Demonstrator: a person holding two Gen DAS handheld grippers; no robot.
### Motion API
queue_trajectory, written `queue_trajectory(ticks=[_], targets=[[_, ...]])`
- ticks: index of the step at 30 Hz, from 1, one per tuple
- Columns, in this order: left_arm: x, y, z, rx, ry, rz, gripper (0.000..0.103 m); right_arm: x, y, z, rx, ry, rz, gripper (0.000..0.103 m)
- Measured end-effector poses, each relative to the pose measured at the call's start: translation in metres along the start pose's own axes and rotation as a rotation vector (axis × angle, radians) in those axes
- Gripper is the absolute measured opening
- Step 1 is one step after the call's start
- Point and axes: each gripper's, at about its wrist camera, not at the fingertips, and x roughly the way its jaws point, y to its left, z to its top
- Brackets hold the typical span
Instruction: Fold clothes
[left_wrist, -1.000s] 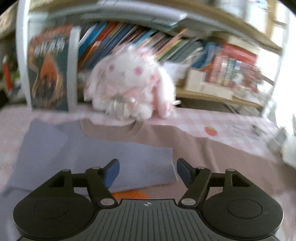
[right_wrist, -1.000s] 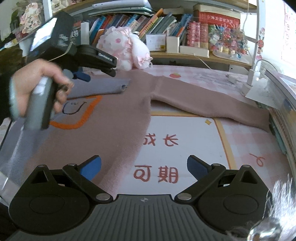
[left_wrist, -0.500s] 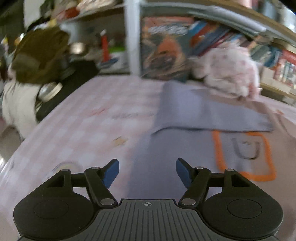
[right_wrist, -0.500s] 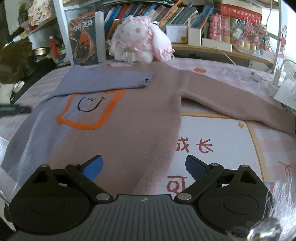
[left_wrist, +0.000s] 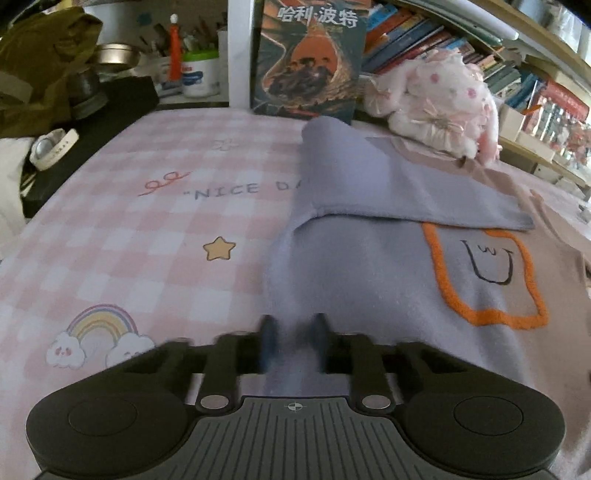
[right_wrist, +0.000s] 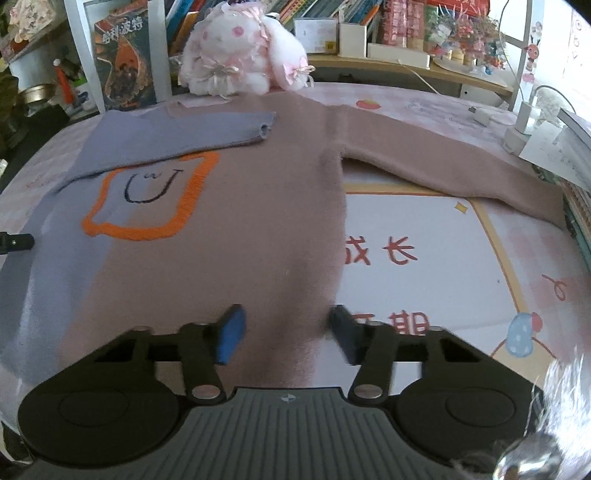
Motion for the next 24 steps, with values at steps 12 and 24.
queue_trajectory(ticks=[12,24], targets=[[0.001,0.038,0.007,-0.087,-0.019,-0.015,0.004,0.012,0.031,0.010,-0.019,-0.008,0.036,0.013],[0.007,0.058,0.010,-0.089,-0.019,-0.002,0.006,0.019,0.051,0.015,-0.040,-0.020,0.032,0.013]])
